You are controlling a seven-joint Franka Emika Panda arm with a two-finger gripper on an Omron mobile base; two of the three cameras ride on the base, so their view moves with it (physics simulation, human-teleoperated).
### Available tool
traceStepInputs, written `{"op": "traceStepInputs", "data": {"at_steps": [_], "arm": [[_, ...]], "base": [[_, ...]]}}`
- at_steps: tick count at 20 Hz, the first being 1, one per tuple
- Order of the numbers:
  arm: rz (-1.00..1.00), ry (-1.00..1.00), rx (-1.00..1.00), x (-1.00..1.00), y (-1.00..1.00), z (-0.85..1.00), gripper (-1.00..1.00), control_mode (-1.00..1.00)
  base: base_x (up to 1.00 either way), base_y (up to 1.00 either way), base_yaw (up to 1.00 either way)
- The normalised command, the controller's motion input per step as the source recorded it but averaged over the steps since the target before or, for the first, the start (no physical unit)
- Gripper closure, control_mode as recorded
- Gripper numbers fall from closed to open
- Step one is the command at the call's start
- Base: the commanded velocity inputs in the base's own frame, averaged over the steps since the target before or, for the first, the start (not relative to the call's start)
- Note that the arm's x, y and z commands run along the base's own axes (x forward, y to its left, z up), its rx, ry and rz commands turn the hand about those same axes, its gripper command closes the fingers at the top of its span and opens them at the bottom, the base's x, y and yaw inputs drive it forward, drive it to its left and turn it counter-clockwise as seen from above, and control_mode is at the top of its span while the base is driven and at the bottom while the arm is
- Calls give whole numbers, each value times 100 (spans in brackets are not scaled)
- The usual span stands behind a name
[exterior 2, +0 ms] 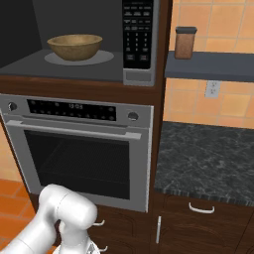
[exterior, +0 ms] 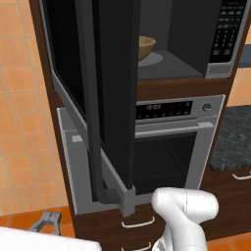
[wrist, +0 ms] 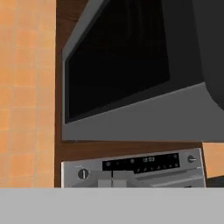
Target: Open the microwave, place the bowl with waffle inside the microwave, then close the microwave door and turn it on.
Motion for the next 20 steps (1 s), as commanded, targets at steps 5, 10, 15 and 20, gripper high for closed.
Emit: {"op": "traceStepInputs", "data": {"at_steps": [5,10,15,20], "arm": [[-4,0,1,78,-55,35,100,-100],[-4,0,0,100,-75,4,100,-100],[-4,-4,0,100,-100,0,100,-100],[0,-5,0,100,-74,0,100,-100]], "base": [[0,0,0],[0,0,0],[0,0,0],[0,0,0]]}}
